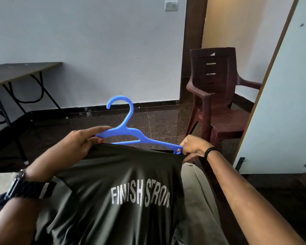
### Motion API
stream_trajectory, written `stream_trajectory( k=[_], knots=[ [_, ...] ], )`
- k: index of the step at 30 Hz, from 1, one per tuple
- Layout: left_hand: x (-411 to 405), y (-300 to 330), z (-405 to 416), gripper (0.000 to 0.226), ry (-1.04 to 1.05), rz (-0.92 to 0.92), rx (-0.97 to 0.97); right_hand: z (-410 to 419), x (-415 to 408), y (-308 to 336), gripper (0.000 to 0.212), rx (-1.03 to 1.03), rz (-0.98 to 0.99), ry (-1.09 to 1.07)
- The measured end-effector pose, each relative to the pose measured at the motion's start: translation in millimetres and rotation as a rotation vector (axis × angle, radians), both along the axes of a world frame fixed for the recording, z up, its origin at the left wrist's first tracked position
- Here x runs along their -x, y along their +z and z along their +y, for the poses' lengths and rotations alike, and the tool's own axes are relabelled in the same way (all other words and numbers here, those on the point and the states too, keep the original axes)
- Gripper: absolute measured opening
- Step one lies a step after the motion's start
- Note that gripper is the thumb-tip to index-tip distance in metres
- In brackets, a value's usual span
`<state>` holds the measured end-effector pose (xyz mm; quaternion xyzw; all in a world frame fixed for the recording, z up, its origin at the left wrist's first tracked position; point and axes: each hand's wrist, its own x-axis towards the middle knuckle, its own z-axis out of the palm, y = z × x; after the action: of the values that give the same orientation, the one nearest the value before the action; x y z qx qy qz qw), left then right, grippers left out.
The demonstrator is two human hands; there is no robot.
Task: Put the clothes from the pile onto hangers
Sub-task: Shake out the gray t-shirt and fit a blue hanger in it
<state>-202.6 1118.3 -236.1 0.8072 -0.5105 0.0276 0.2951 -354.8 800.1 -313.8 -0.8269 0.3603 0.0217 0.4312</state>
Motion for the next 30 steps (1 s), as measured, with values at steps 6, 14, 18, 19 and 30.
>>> stream_trajectory(
  k=[6,14,18,19,30],
  knots=[
    [12,-5,-4,0.052,0.06,-0.131,-0.233,5,19,27,0.046,-0.035,-0.141,0.069],
    [28,10,-26,0.011,0.256,-0.143,0.049,36,38,78,0.02,0.502,-0.385,0.151],
    [41,28,-48,0.012,0.27,-0.028,0.14,57,40,104,0.019,0.546,-0.606,0.094],
    [43,34,-52,0.014,0.261,-0.005,0.17,63,42,112,0.018,0.536,-0.647,0.086],
    [56,134,-65,0.018,-0.039,0.063,0.392,41,95,240,0.014,0.705,-0.699,0.211]
  ],
)
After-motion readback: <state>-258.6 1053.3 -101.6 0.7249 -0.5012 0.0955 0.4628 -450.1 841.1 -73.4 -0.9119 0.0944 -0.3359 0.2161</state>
